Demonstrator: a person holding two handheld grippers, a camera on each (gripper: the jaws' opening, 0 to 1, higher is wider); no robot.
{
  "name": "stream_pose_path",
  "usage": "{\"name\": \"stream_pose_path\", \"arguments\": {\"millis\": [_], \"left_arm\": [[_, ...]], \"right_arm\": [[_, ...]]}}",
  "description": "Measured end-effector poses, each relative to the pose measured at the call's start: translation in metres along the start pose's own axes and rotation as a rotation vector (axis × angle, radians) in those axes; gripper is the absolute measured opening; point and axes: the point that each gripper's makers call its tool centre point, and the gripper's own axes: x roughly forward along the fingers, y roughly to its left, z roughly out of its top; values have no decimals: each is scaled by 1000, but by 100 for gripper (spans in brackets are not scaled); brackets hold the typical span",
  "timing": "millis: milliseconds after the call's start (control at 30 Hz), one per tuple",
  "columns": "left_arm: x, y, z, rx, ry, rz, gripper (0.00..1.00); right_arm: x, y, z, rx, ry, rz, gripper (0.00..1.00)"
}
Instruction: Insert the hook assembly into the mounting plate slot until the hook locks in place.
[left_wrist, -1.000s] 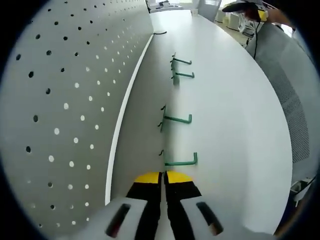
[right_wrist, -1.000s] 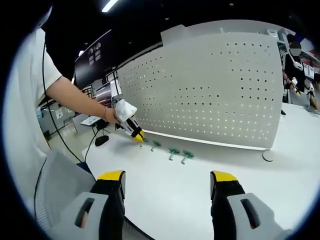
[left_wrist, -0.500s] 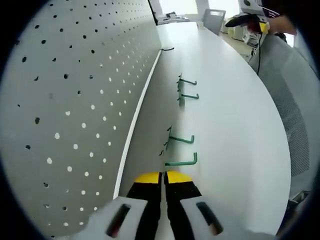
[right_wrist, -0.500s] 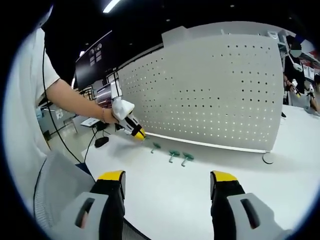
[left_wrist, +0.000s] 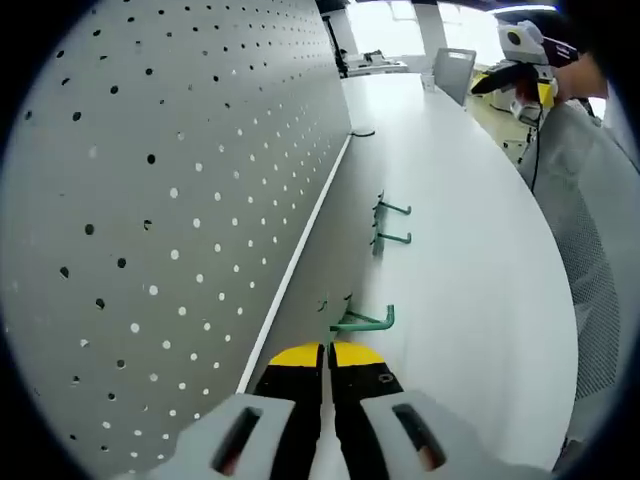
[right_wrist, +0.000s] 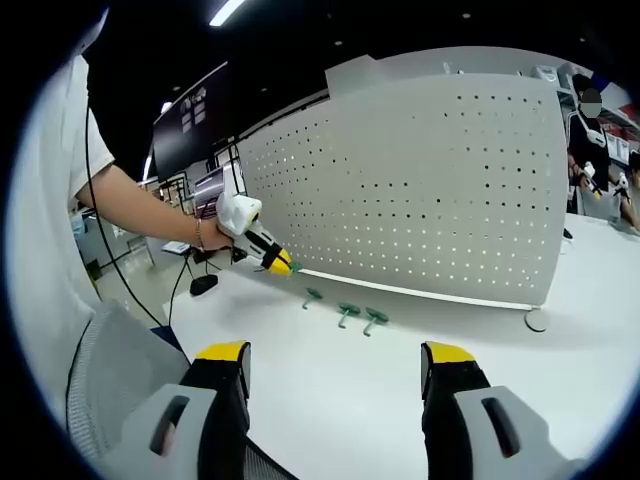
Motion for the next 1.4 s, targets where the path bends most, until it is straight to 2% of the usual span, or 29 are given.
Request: {"name": "stream_pose_path", "arguments": {"millis": [400,600,667,767,1067,1400], "left_arm": [[-17,-5,15,-77,-84,62,2],[-30,-6,28,-99,-136,99,2],[-36,-3,37,-128,-174,120,2],[-42,-4,41,-118,-183,136,2],[-56,-20,56,-180,-266,150,2],[-73,-29,72,-207,-350,180,2]], "right_arm": [[2,3,9,-14,-18,12,67],[3,5,13,-14,-31,18,67],[3,6,13,-14,-33,22,67],[3,6,14,-15,-34,24,67],[0,4,16,-4,-51,14,67],[-2,8,20,-11,-64,22,67]]}}
